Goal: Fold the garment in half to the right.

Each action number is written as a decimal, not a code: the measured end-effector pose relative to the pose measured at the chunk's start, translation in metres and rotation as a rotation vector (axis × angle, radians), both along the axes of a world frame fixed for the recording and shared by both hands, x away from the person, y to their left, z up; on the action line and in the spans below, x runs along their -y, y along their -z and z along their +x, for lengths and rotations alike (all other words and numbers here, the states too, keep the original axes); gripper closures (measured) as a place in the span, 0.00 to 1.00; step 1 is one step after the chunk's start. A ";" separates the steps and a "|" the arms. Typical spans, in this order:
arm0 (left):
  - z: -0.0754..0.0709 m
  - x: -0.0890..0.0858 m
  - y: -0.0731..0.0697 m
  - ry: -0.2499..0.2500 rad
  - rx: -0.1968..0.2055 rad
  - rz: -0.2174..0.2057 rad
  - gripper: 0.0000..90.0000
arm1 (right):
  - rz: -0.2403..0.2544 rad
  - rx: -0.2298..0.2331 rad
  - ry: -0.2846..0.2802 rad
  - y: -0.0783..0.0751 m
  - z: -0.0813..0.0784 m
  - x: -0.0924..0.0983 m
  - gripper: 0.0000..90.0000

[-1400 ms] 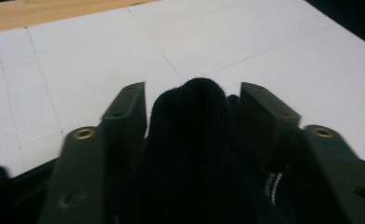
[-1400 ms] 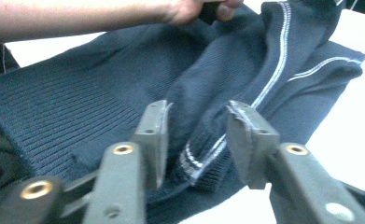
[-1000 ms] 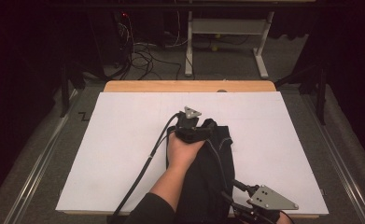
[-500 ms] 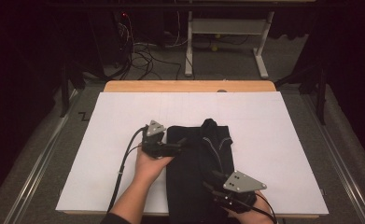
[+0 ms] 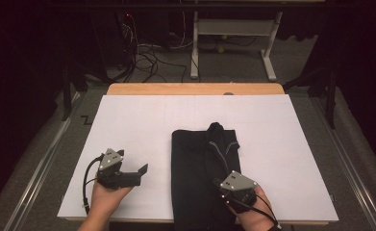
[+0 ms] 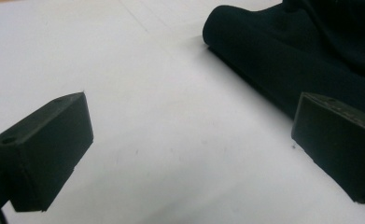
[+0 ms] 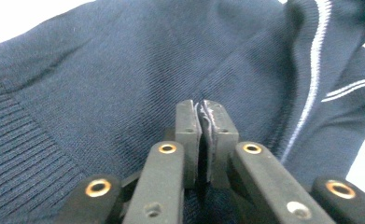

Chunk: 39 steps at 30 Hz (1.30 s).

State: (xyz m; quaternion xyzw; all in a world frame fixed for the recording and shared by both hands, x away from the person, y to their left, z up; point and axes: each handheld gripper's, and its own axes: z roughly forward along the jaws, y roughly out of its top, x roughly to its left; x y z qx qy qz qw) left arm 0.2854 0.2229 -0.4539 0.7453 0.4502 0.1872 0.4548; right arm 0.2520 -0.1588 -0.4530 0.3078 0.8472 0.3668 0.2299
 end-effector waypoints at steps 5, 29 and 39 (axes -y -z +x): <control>-0.008 -0.005 0.002 0.009 0.031 -0.031 0.00 | 0.051 0.045 0.022 -0.008 -0.009 0.015 0.97; -0.007 -0.012 0.012 0.025 0.028 -0.064 0.00 | 0.106 -0.027 0.170 0.004 -0.020 0.091 0.90; -0.007 -0.012 0.012 0.027 0.043 -0.067 0.00 | 0.207 0.030 0.208 0.003 -0.003 0.114 0.70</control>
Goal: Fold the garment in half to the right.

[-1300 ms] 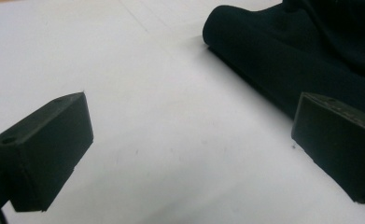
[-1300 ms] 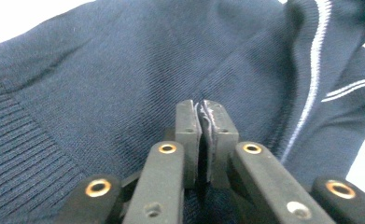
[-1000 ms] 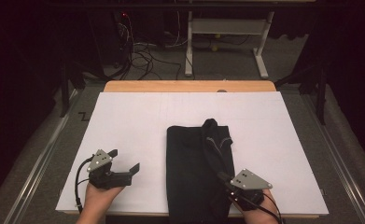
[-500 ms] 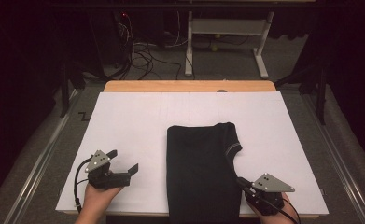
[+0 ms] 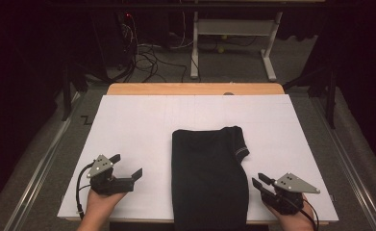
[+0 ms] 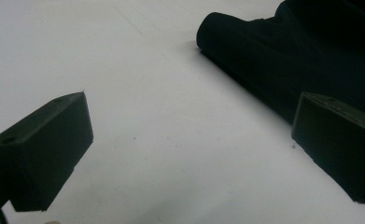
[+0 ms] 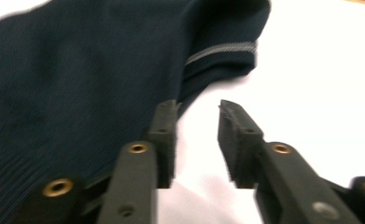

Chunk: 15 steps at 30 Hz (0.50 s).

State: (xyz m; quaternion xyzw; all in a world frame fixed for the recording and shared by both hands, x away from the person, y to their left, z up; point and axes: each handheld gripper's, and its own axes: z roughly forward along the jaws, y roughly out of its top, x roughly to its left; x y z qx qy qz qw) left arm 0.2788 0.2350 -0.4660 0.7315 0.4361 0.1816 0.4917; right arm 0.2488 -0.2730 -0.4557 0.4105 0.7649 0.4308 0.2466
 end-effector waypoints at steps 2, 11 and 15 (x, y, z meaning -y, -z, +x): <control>0.000 0.000 0.001 0.002 0.001 -0.001 0.00 | 0.028 0.010 0.029 0.000 0.008 0.006 0.63; 0.007 0.010 0.000 0.016 0.010 -0.010 0.00 | 0.093 0.104 0.023 0.001 0.039 0.024 0.27; 0.007 0.013 -0.001 0.028 0.024 -0.017 0.00 | 0.140 0.125 0.042 0.003 0.043 0.035 0.15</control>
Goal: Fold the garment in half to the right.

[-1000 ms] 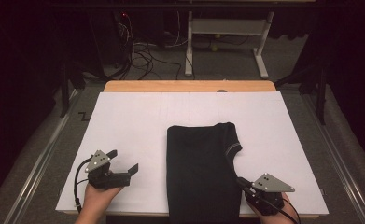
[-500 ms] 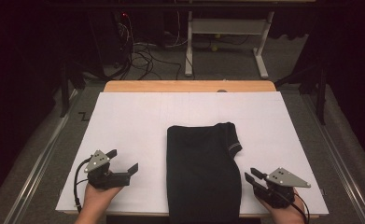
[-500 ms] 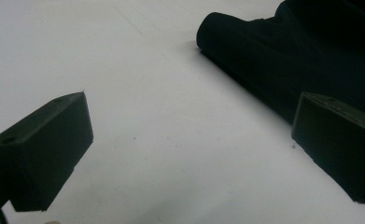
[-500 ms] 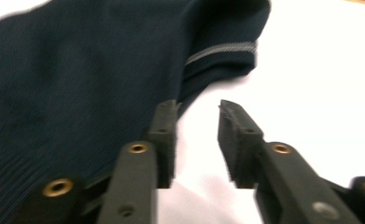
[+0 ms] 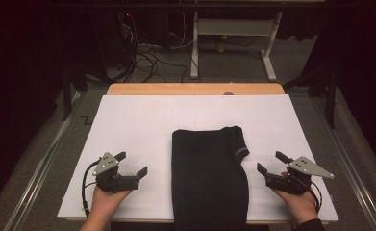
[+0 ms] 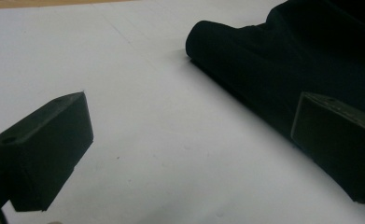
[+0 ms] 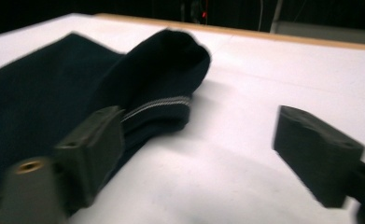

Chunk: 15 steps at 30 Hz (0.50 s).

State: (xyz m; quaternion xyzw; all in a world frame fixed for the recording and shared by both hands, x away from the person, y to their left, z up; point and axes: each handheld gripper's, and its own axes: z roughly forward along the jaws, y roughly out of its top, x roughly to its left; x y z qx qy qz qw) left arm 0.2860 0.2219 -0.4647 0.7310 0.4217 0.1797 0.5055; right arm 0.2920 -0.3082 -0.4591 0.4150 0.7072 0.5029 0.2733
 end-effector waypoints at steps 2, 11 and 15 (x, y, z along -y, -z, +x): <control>0.000 0.000 -0.001 0.005 0.008 -0.005 0.00 | 0.024 0.014 0.006 0.000 -0.004 0.005 0.08; -0.001 -0.002 -0.004 0.017 0.033 -0.015 0.00 | 0.012 0.109 0.063 -0.015 -0.039 0.009 0.00; -0.001 -0.004 -0.004 0.015 0.032 -0.023 0.00 | 0.001 0.097 0.043 -0.010 -0.036 0.003 0.00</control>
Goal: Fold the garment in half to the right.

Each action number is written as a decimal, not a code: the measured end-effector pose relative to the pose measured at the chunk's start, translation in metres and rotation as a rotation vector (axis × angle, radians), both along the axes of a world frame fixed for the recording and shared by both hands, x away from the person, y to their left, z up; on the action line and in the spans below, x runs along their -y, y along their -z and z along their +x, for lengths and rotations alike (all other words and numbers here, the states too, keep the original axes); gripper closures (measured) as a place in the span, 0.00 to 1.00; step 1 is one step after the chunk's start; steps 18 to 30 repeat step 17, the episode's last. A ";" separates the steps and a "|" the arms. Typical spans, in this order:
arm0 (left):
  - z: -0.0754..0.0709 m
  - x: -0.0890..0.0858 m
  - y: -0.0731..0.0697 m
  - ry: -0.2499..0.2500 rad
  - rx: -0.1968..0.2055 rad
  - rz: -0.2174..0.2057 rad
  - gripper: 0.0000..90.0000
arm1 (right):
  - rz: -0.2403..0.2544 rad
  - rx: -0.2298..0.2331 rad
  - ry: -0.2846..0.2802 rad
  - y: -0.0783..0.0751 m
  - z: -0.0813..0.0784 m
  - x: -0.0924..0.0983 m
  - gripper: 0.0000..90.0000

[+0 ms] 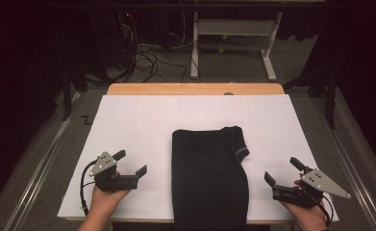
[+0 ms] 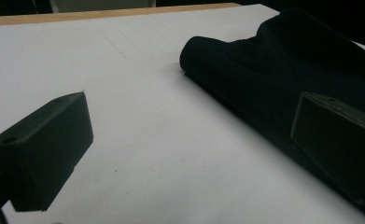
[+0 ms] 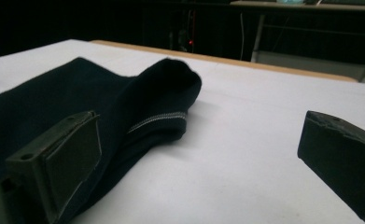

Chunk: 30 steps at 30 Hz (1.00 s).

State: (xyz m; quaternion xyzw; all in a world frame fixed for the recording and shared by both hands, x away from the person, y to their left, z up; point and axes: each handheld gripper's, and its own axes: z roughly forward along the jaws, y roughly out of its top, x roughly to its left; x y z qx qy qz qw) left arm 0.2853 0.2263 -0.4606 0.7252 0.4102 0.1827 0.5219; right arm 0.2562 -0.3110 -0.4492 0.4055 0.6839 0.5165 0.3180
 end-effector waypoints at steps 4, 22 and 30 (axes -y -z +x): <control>-0.001 -0.002 -0.001 -0.004 0.003 -0.005 0.00 | -0.002 -0.028 -0.006 0.005 0.005 -0.002 0.00; -0.002 -0.004 -0.001 -0.014 0.003 -0.005 0.00 | 0.005 -0.030 -0.003 0.007 0.006 0.001 0.00; -0.002 -0.004 -0.001 -0.014 0.003 -0.005 0.00 | 0.005 -0.030 -0.003 0.007 0.006 0.001 0.00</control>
